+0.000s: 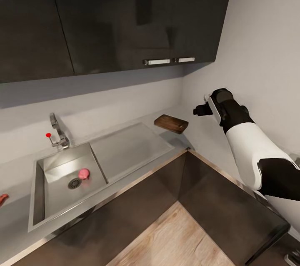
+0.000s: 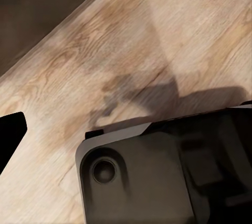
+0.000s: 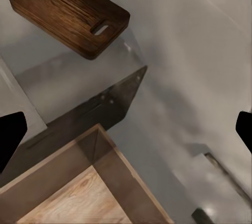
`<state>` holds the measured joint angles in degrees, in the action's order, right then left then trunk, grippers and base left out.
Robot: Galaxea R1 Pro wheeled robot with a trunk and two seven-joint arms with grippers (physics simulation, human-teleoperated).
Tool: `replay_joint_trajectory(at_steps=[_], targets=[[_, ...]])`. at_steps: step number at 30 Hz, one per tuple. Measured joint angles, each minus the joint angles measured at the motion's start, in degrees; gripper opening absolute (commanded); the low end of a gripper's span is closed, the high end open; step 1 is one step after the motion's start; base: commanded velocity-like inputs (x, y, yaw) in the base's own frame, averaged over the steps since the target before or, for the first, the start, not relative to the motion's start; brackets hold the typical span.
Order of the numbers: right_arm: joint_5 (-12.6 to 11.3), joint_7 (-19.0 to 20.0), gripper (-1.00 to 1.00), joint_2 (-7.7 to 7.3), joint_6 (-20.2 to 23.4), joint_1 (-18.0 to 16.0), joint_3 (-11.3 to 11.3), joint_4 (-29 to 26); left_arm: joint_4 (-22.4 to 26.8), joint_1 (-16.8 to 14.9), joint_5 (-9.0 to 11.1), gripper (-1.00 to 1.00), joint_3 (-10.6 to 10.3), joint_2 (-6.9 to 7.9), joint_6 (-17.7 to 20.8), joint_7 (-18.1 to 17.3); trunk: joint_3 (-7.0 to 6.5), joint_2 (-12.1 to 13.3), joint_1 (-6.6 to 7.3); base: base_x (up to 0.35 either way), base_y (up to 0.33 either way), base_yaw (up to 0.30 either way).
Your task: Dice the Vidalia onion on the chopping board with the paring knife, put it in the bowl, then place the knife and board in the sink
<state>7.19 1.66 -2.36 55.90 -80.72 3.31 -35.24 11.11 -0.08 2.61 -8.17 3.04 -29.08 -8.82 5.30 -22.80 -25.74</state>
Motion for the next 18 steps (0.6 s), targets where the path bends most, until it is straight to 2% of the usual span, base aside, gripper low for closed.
replay_joint_trajectory(at_steps=[7, 18], targets=[[0.1, 0.0, 1.00, -0.11, 0.0, 0.0, 0.0, 0.2, 0.0, 0.0, 0.0, 1.00, 0.0, 0.00, 0.0, 0.0, 0.00, 0.0, 0.01, 0.135, -0.079, 0.000], [0.1, 0.0, 1.00, -0.13, 0.0, 0.0, 0.0, 0.3, 0.0, 0.0, 0.0, 1.00, 0.0, -0.06, 0.0, 0.0, 0.00, 0.0, 0.02, 0.279, -0.131, 0.000]])
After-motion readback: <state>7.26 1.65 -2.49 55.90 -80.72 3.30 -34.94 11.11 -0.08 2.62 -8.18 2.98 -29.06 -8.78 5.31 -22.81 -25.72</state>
